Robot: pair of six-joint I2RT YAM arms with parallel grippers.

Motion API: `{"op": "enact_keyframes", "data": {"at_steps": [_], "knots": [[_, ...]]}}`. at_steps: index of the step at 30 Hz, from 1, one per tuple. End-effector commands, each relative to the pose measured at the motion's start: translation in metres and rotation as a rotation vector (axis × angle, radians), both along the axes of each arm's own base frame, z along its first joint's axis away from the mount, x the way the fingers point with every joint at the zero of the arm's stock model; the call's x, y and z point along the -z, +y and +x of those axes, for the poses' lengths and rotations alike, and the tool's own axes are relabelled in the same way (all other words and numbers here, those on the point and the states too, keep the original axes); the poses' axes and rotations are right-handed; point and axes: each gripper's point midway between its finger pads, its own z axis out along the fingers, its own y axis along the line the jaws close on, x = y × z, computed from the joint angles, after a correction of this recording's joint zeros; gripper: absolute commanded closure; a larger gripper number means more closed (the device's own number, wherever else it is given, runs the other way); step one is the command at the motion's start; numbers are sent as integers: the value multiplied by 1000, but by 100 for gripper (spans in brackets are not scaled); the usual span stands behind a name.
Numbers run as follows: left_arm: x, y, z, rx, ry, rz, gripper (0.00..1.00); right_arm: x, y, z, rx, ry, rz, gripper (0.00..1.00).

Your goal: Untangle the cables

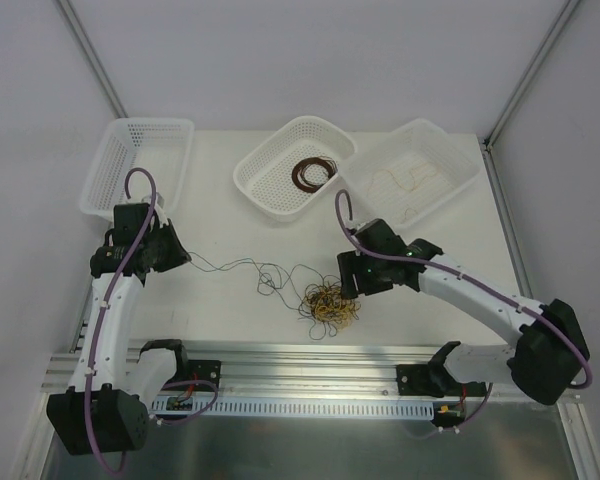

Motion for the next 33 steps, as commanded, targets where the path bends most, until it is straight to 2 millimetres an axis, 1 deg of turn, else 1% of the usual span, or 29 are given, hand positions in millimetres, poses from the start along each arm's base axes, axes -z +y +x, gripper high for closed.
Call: {"op": "enact_keyframes", "data": {"at_steps": [1, 2, 3, 5, 6, 7, 9, 10, 11, 12, 13, 14, 15, 16, 17, 18, 19, 20, 21, 22, 23, 24, 25, 26, 27, 28, 30, 31, 33], "knots": [[-10, 2, 7, 4, -46, 11, 100, 11, 31, 4, -60, -12, 41, 33], [-10, 2, 8, 3, -45, 10, 100, 19, 33, 3, -67, 0, 28, 31], [-13, 2, 10, 0, -50, 10, 100, 32, 36, 4, -70, 16, 11, 30], [-15, 3, 13, -6, -53, 11, 100, 46, 38, 4, -84, 28, -9, 29], [-17, 3, 15, -8, -57, 12, 100, 57, 39, 4, -84, 43, -24, 29], [-17, 4, 16, -8, -59, 12, 100, 61, 39, 5, -88, 43, -28, 30], [-22, 8, 21, -25, -69, 27, 100, 67, 38, 6, -89, 44, -47, 38], [-22, 10, 22, -36, -70, 38, 100, 69, 34, 9, -81, 38, -66, 49], [-26, 17, 25, -64, -79, 66, 100, 68, 32, 9, -87, 29, -79, 56], [-28, 22, 26, -81, -81, 86, 100, 68, 25, 8, -83, 31, -107, 65], [-31, 27, 28, -101, -86, 103, 100, 59, 17, 17, -53, -17, -133, 74], [-38, 31, 31, -115, -101, 121, 100, 54, 11, 20, -39, -34, -146, 92], [-40, 41, 32, -150, -103, 153, 100, 51, -4, 22, -16, -33, -179, 97], [-43, 48, 33, -179, -105, 181, 100, 44, -15, 28, 14, -58, -202, 99], [-48, 54, 35, -200, -111, 202, 100, 30, -24, 33, 47, -91, -192, 99], [-51, 62, 36, -225, -112, 232, 100, 24, -41, 32, 82, -82, -217, 99], [-53, 68, 36, -247, -111, 245, 100, 18, -64, 42, 172, -85, -227, 99], [-58, 73, 39, -260, -118, 256, 100, 3, -82, 41, 232, -105, -222, 99], [-59, 76, 39, -269, -118, 265, 100, -5, -96, 44, 282, -118, -218, 99], [-60, 82, 39, -289, -116, 274, 100, -12, -121, 50, 371, -121, -218, 99], [-62, 85, 40, -295, -118, 276, 100, -21, -131, 50, 414, -137, -204, 99], [-62, 88, 41, -302, -115, 281, 100, -37, -142, 49, 454, -162, -182, 99], [-63, 90, 41, -307, -117, 283, 100, -44, -157, 51, 519, -167, -170, 99], [-63, 93, 41, -316, -110, 281, 100, -50, -160, 48, 524, -162, -149, 99], [-62, 94, 42, -318, -107, 283, 100, -63, -166, 50, 558, -189, -130, 99], [-60, 95, 42, -318, -99, 283, 100, -68, -166, 50, 565, -192, -115, 99], [-55, 93, 43, -308, -84, 272, 100, -75, -158, 50, 545, -194, -71, 99], [-53, 92, 44, -301, -80, 260, 100, -82, -144, 50, 507, -190, 1, 99], [-43, 82, 44, -266, -60, 220, 100, -89, -128, 54, 469, -198, 83, 99]]}}
